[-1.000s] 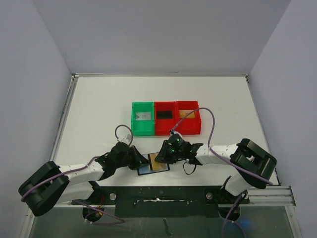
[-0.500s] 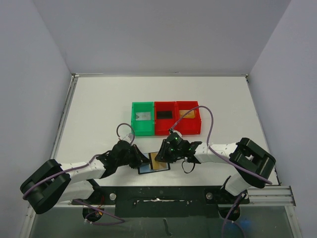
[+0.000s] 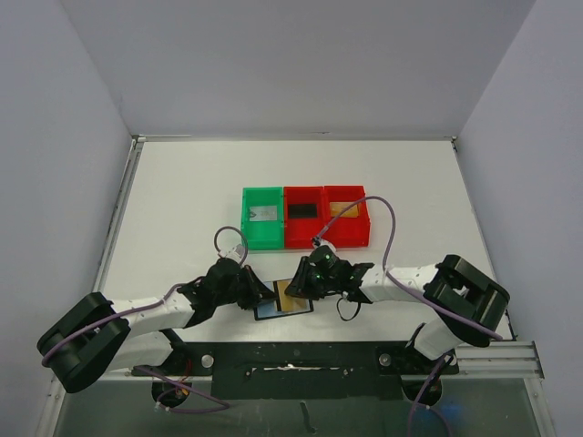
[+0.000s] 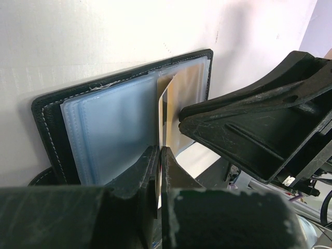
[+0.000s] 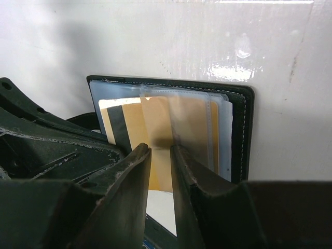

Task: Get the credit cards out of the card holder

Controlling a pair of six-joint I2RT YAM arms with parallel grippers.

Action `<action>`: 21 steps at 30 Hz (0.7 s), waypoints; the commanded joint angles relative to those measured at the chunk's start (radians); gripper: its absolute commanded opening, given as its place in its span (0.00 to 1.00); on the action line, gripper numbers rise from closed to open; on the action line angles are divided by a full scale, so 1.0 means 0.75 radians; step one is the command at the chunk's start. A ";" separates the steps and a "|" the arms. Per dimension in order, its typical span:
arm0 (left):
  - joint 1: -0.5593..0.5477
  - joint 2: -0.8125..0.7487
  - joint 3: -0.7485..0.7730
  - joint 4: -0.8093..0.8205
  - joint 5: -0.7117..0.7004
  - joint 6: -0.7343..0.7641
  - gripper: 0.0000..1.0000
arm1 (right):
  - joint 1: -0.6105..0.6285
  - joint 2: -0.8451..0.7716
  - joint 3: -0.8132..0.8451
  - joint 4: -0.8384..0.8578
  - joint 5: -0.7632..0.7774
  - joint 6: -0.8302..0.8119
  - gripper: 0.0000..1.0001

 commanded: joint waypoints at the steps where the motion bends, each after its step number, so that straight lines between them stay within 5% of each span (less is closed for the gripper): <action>1: 0.000 0.009 0.030 0.024 -0.022 0.005 0.00 | -0.007 0.003 -0.054 -0.129 0.089 -0.023 0.26; 21: 0.018 -0.124 0.168 -0.273 -0.040 0.176 0.00 | -0.031 -0.085 -0.084 -0.153 0.103 -0.023 0.27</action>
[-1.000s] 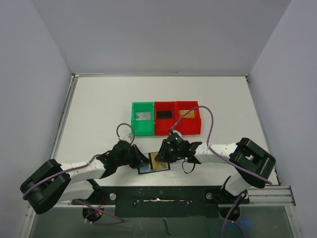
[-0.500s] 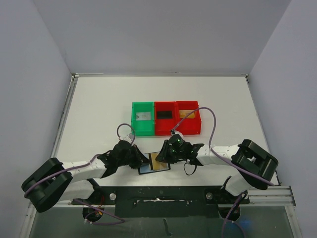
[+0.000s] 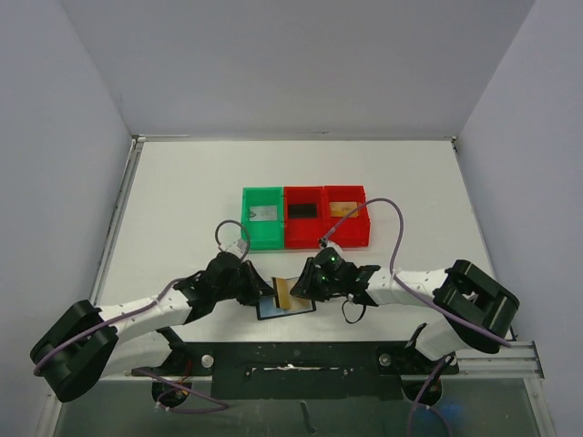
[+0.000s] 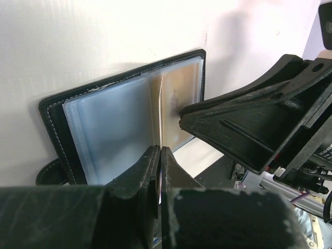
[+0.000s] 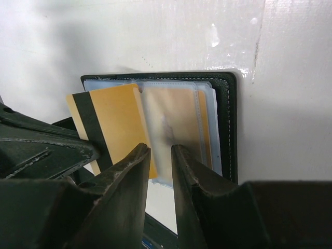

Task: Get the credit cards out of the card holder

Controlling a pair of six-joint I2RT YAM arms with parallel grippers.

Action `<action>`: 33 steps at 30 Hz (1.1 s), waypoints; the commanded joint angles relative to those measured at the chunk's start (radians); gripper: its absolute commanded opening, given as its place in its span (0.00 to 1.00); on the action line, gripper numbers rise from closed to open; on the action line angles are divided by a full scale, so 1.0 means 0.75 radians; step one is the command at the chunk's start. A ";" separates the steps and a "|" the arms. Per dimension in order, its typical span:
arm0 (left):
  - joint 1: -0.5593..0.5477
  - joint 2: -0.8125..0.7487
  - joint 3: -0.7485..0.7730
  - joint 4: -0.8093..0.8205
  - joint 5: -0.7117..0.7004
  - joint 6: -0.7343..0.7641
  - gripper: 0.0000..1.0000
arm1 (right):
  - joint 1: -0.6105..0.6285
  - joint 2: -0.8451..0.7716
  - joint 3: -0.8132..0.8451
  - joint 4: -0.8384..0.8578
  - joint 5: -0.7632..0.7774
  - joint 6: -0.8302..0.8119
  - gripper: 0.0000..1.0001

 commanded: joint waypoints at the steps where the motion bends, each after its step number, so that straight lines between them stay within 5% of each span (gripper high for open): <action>1: 0.016 -0.072 0.083 -0.105 -0.029 0.094 0.00 | -0.013 -0.021 -0.030 -0.091 0.055 -0.066 0.29; 12: 0.017 -0.189 0.086 -0.053 -0.001 0.117 0.00 | -0.122 -0.234 -0.042 0.040 -0.036 -0.160 0.49; 19: 0.019 -0.268 -0.029 0.167 0.049 0.018 0.00 | -0.186 -0.386 -0.287 0.464 -0.057 -0.099 0.63; 33: 0.023 -0.329 -0.151 0.564 0.120 -0.139 0.00 | -0.279 -0.757 -0.517 0.610 -0.151 -0.049 0.71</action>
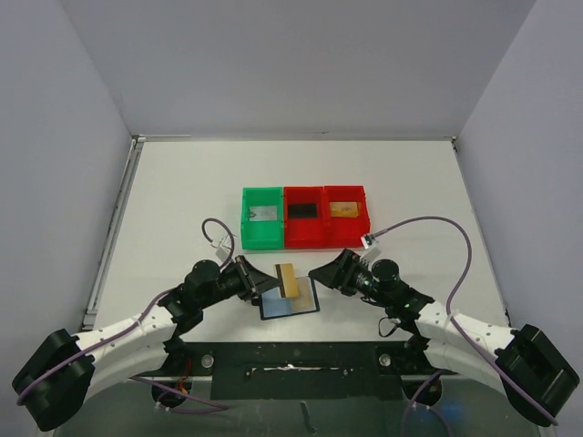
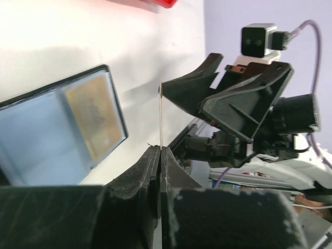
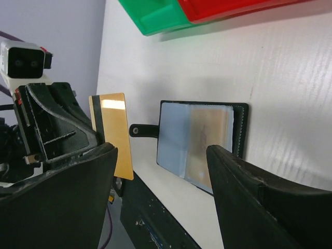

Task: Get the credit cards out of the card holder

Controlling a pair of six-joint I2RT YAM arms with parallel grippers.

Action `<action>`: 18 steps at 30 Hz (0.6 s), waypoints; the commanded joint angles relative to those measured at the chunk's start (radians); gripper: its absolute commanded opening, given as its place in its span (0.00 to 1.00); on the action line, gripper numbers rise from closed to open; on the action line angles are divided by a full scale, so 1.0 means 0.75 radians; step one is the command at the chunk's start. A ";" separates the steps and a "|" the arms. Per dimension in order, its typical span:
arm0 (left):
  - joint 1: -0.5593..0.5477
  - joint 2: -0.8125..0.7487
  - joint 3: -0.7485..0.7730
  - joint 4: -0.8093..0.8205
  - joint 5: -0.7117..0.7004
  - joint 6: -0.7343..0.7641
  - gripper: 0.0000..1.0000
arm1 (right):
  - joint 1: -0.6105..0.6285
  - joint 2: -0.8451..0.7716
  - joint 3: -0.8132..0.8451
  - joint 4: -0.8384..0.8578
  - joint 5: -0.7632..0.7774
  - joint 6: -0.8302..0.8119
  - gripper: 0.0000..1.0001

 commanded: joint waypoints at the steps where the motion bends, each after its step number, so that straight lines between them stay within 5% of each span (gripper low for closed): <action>1: 0.005 0.001 0.001 0.290 0.074 -0.048 0.00 | -0.011 -0.119 -0.025 0.147 -0.038 0.007 0.72; 7: 0.006 0.082 0.038 0.447 0.169 -0.065 0.00 | -0.041 -0.148 0.006 0.231 -0.179 0.004 0.70; 18: 0.004 0.176 0.133 0.523 0.285 -0.044 0.00 | -0.068 0.008 0.043 0.514 -0.411 0.061 0.50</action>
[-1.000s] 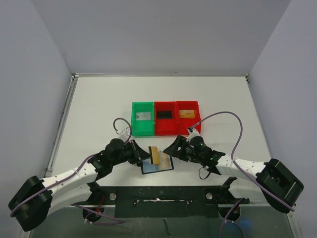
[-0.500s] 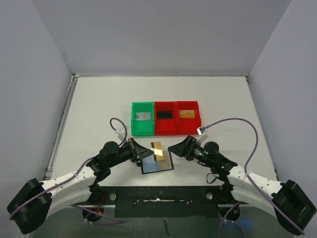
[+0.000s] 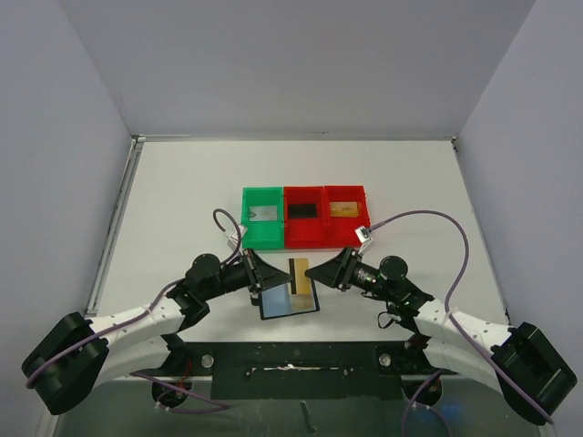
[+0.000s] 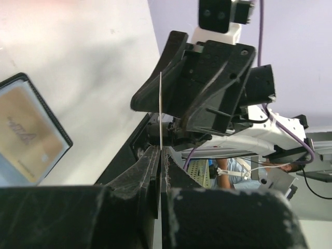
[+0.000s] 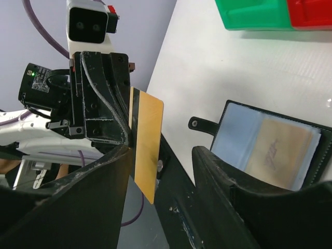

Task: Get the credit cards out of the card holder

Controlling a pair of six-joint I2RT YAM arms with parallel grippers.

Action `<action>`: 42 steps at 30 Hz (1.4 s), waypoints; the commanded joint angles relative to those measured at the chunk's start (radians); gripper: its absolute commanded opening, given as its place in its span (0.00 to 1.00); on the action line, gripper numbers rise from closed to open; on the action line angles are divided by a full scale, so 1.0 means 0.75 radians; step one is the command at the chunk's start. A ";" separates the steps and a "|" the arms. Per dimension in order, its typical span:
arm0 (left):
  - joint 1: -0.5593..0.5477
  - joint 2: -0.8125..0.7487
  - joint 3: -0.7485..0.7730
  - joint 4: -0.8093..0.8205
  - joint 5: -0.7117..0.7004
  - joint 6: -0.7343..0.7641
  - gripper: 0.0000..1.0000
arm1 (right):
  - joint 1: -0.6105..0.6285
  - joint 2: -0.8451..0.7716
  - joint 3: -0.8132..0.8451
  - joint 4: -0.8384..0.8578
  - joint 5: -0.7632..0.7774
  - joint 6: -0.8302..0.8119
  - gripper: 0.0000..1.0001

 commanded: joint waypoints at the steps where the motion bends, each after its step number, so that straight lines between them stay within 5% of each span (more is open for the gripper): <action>1: 0.004 0.007 0.081 0.145 0.071 0.017 0.00 | -0.016 0.057 0.064 0.226 -0.117 0.031 0.48; 18: 0.004 -0.043 0.070 0.158 0.078 0.027 0.00 | -0.043 0.192 0.090 0.437 -0.385 0.055 0.26; 38: 0.004 -0.054 0.079 0.148 0.105 0.055 0.00 | -0.080 0.219 0.034 0.596 -0.395 0.126 0.00; 42: 0.004 -0.076 0.091 0.091 0.081 0.069 0.35 | -0.084 0.171 0.036 0.500 -0.355 0.074 0.00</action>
